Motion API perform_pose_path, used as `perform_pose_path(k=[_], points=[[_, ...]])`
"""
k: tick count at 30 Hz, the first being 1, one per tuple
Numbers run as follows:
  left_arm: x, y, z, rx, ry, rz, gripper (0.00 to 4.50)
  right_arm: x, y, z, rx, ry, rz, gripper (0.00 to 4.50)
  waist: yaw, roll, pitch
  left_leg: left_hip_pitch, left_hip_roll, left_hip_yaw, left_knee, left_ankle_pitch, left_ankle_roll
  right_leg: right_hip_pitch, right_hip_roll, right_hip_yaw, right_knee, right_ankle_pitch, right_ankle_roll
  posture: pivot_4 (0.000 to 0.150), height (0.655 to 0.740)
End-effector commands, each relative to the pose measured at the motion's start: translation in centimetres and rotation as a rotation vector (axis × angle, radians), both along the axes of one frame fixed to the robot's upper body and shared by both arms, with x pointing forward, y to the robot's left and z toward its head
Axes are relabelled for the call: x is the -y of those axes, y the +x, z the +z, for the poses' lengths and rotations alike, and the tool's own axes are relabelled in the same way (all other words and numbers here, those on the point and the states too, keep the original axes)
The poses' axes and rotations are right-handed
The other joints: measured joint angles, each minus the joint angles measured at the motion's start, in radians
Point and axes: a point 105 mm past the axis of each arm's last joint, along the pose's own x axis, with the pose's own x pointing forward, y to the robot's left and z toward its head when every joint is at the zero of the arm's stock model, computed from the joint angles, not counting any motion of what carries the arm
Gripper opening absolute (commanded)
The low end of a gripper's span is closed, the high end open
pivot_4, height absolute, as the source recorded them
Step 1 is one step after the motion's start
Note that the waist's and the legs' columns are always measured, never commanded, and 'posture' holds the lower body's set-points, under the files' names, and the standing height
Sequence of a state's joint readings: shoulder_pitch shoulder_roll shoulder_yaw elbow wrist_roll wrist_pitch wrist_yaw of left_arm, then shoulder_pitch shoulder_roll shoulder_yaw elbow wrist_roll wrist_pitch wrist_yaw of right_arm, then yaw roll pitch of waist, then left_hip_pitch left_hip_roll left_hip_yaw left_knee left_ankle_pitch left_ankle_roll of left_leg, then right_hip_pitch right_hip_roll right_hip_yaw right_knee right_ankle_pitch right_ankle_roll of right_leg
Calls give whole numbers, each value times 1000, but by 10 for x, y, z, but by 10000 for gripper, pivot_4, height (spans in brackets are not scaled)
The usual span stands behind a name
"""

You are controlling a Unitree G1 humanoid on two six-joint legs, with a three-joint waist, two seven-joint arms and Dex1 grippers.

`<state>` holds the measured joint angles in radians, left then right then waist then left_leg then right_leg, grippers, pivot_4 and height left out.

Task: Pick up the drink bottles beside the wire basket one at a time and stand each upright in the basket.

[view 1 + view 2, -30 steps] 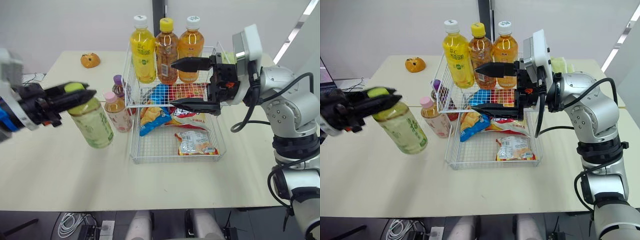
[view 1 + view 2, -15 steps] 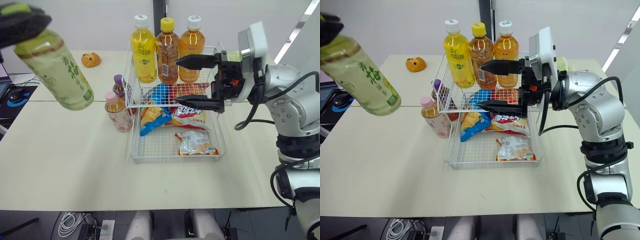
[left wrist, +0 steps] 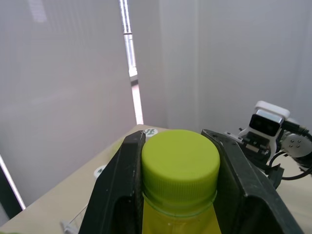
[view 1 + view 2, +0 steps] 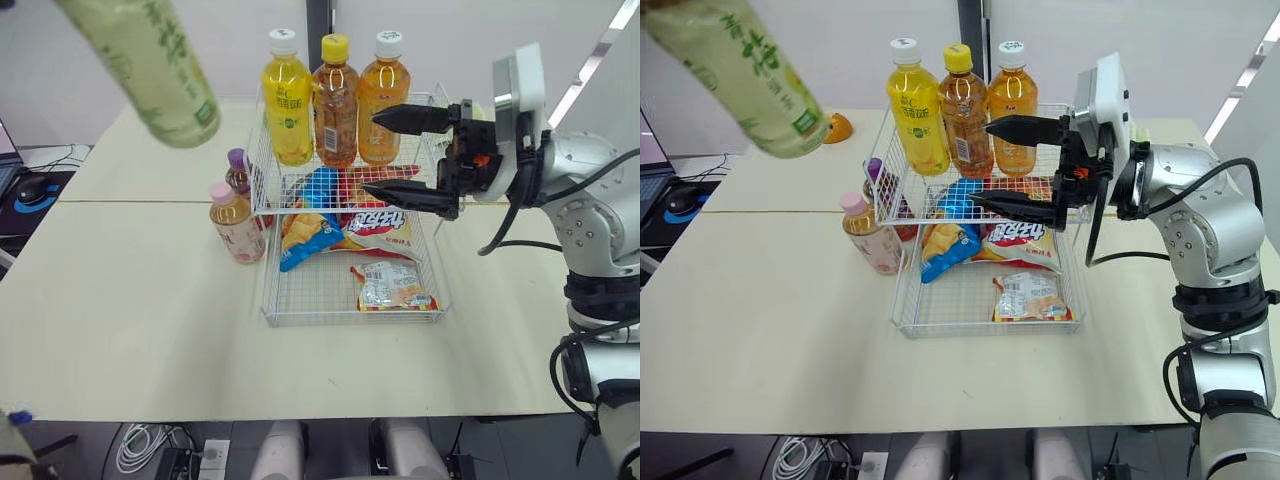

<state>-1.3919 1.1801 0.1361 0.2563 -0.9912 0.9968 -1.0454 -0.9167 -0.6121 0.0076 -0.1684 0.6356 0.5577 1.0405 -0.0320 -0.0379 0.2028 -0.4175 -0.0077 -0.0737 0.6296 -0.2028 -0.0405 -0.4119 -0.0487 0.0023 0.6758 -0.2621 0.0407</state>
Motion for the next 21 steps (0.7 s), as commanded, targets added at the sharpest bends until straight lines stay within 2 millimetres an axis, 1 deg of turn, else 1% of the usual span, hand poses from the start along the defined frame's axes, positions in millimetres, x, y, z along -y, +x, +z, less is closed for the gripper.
perform_pose_path(k=[1, 7, 12, 16, 21], points=[[10, 2, 10, 43, -13, -66, 13869, 9, -7, 19, 51, 60, -40, 45000, 0, 0, 0, 0, 0, 0, 0, 0, 0, 0, 0, 0, 1, 0, 0, 1500, 7400], [34, 17, 14, 43, -27, -189, 13869, 24, -4, 15, 54, 44, -135, 45000, 0, 0, 0, -2, 0, 0, 0, 0, 0, -3, 0, 1, 3, 2, -3, 1500, 7400], [59, 32, 9, 55, -14, -272, 13869, 35, -3, 10, 67, 23, -205, 45000, -1, 0, 0, -6, 0, 3, 1, 0, 0, -9, 0, 3, 4, 3, -5, 1500, 7400], [83, 47, -6, 78, 25, -298, 13869, 38, -6, 8, 70, 19, -228, 45000, -1, 0, 0, -7, 0, 3, 1, 0, 0, -9, 0, 3, 4, 3, -5, 1500, 7400], [111, 68, -33, 178, 85, -264, 13869, 39, -11, 4, 67, -5, -238, 45000, 0, 0, 0, -7, 0, 3, 1, 0, 0, -9, 0, 5, 5, 3, -5, 1500, 7400]])
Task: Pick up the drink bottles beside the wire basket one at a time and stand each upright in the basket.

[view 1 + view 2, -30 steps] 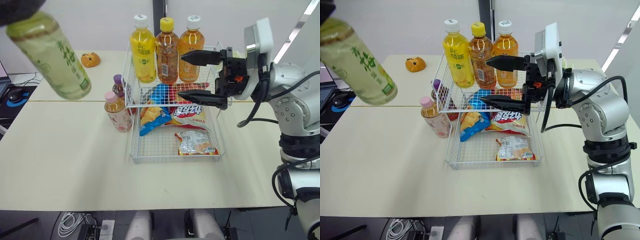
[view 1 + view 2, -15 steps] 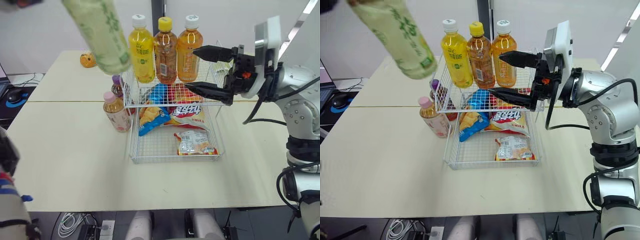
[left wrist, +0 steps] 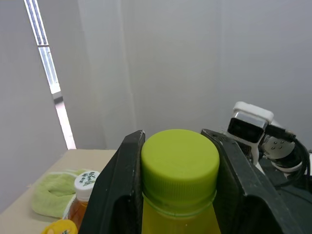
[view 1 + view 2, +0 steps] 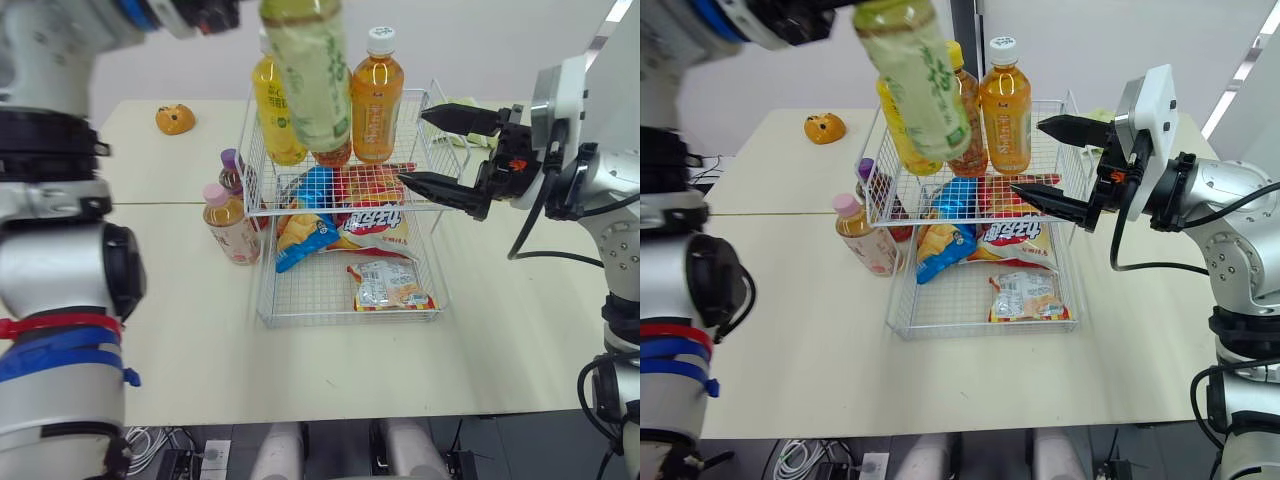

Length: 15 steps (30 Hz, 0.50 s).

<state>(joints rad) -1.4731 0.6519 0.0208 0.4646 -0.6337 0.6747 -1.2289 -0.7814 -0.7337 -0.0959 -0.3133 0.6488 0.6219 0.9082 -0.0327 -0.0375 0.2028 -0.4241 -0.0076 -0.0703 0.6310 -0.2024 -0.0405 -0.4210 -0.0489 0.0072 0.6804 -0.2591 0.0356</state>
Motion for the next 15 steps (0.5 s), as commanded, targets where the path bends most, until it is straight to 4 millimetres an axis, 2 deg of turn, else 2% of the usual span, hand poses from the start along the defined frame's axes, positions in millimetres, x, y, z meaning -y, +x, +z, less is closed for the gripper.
perform_pose_path(k=[1, 6, 15], points=[[13, 0, 1, 144, -3, 29, 13869, 3, -9, 7, 52, -12, -15, 45000, 1, 0, 0, 0, 0, 0, 0, 0, 0, 0, 0, 0, 0, 0, 0, 1500, 7400], [34, 7, -13, 164, -23, 31, 13869, 6, -10, 7, 52, -19, -35, 45000, 1, 0, 0, -1, 0, 0, 1, 0, 0, -1, 0, 0, 0, 0, 0, 1500, 7400], [55, 12, -28, 148, -21, 25, 13869, 6, -9, 7, 53, -17, -45, 45000, 1, 0, 0, -1, 0, 0, 1, 0, 0, 0, 0, 0, 0, 0, 0, 1500, 7400]])
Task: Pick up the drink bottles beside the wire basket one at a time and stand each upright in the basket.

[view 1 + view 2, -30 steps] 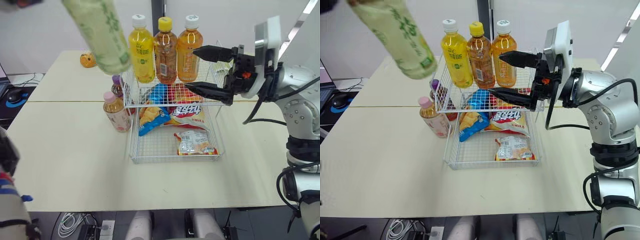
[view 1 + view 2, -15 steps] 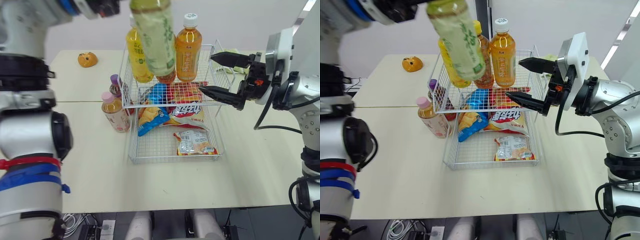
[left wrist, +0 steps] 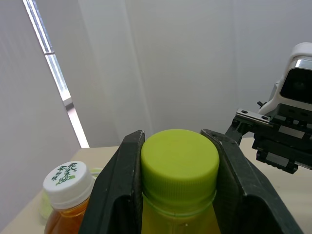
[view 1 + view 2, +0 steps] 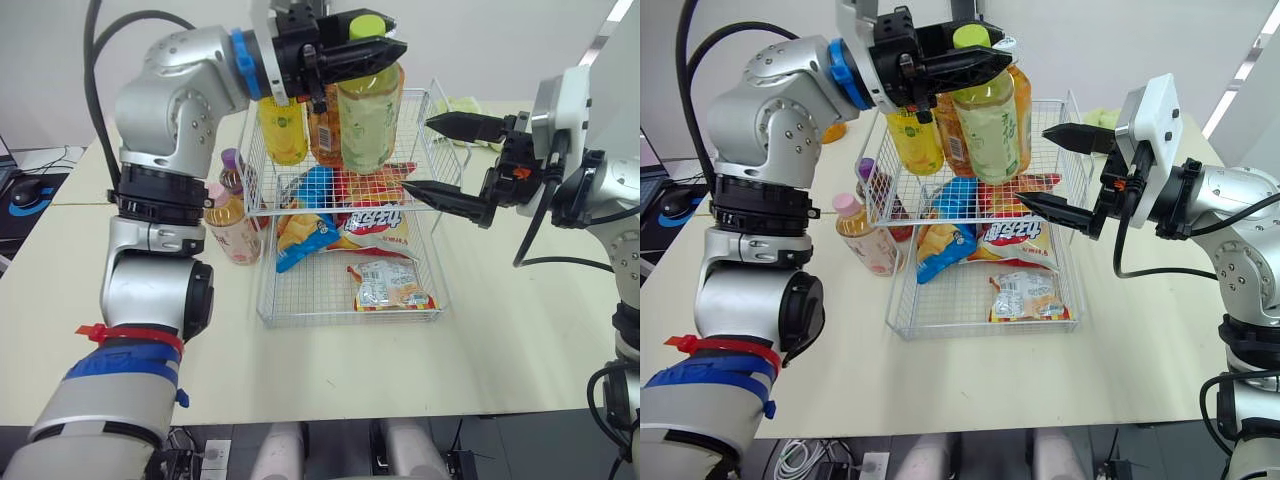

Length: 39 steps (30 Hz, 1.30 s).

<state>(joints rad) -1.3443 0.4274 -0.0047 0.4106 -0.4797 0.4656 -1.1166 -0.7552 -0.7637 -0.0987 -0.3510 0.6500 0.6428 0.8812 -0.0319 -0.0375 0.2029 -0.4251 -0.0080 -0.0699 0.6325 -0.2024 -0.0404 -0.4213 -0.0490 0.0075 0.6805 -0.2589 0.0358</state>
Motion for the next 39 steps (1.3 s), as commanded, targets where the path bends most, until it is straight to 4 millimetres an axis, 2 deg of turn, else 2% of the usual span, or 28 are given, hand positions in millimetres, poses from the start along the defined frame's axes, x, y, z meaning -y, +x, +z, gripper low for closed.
perform_pose_path(k=[1, 11, 30, 39], points=[[6, -12, 14, 71, -18, -9, 13869, 3, -7, 11, 58, 7, -8, 45000, 0, 0, 0, 0, 0, 0, 0, 0, 0, 0, 0, 0, 0, 0, 0, 1500, 7400], [12, -3, -3, 18, -36, 13, 13869, 4, -5, 10, 60, 5, -24, 45000, 1, 0, 0, 0, 0, 0, 1, 0, 0, 0, 0, 0, 0, 0, 0, 1500, 7400], [18, 2, -7, 4, -49, 6, 13869, 3, -6, 11, 60, 14, -28, 45000, 1, 0, 0, 0, 0, 0, 2, 0, 0, 1, 0, 0, 0, 0, 0, 1500, 7400], [14, -5, 0, -4, -77, -15, 41635, 0, -6, 11, 57, 14, -15, 45000, 1, 0, 0, 0, 0, 0, 2, 0, 0, 1, 0, 0, 1, 0, 0, 1500, 7400]])
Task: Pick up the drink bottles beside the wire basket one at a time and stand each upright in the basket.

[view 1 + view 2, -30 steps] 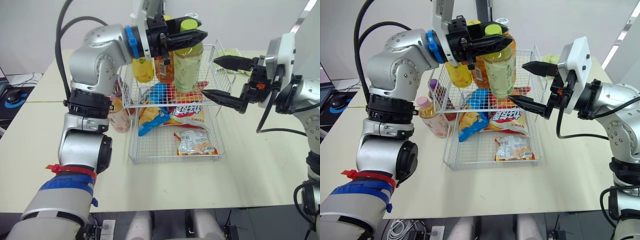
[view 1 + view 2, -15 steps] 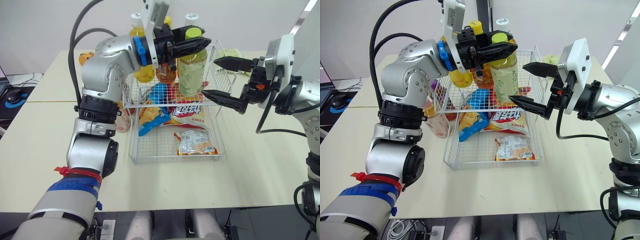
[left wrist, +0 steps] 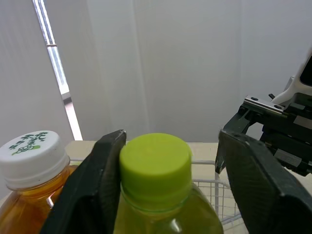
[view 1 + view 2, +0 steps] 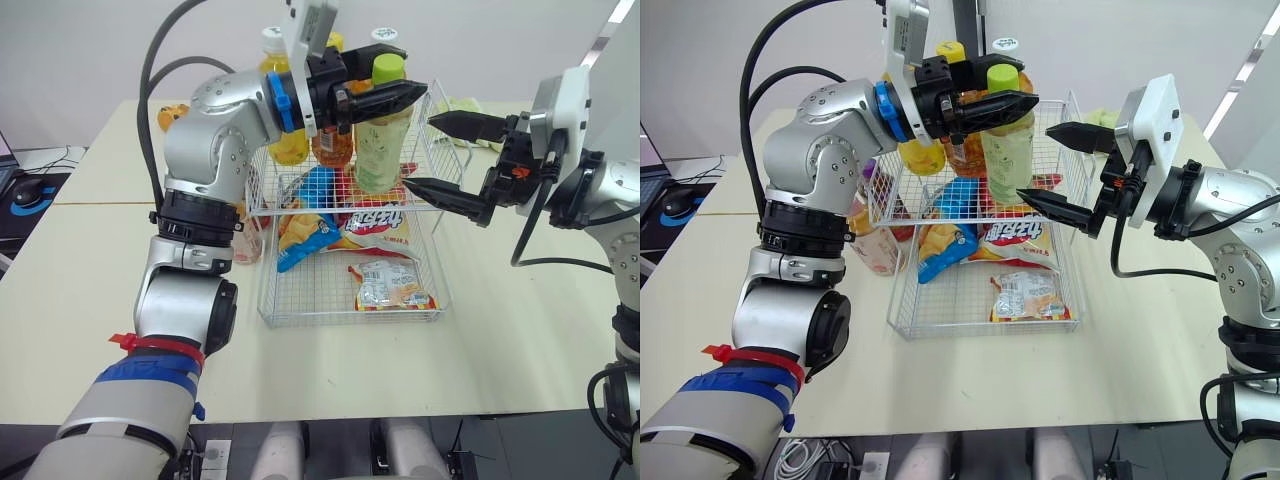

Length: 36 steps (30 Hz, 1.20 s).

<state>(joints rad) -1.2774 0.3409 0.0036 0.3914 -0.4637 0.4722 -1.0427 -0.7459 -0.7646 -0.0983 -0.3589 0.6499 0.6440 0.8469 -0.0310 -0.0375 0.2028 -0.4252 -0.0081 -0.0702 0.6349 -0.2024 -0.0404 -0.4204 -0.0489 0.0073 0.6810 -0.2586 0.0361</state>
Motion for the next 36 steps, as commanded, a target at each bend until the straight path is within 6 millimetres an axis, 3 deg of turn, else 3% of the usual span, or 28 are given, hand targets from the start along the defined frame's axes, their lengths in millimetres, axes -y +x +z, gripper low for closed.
perform_pose_path(k=[1, 13, 20, 22, 27, 32, 36], points=[[-2, -16, 24, 78, -37, -30, 44449, -1, -7, 12, 55, 2, 16, 45000, 0, 0, 0, 0, 0, 0, 0, 0, 0, 0, 0, 0, 0, 0, 0, 1500, 7400], [-24, -32, 54, 121, -153, -28, 44808, -7, -4, 11, 50, 4, 51, 45000, -1, 0, 0, 0, 0, 0, 1, 0, 0, 0, 0, 0, 0, 0, 0, 1500, 7400], [-65, -35, 65, 145, -160, 129, 44808, -10, -5, 11, 48, 2, 77, 45000, -2, 0, 0, 0, 0, 0, 2, 0, 0, 0, 0, 0, 1, 0, 0, 1500, 7400], [-81, -39, 65, 139, -161, 181, 44808, -12, -5, 11, 45, 5, 92, 45000, -3, 0, 0, 0, 1, 0, 2, 0, 0, 0, 0, 0, 1, 0, 0, 1500, 7400], [-148, -61, 64, 113, -214, 428, 44808, -21, -7, 17, 36, 43, 163, 45000, -16, 0, 0, 1, 2, -1, 2, 0, 0, 0, 1, 2, 2, 0, 0, 1500, 7400], [-192, -73, 43, 85, -242, 644, 44808, -24, -5, 17, 35, 41, 208, 45000, -10, 0, 0, 1, 3, -1, 3, 0, 0, 1, -1, 1, 1, 0, 1, 1500, 7400], [-232, -83, 14, 50, -277, 836, 44808, -27, -7, 20, 20, 67, 267, 45000, -2, 0, 0, 1, 2, -1, 4, 0, 0, 2, -1, 1, 1, 1, 1, 1500, 7400]])
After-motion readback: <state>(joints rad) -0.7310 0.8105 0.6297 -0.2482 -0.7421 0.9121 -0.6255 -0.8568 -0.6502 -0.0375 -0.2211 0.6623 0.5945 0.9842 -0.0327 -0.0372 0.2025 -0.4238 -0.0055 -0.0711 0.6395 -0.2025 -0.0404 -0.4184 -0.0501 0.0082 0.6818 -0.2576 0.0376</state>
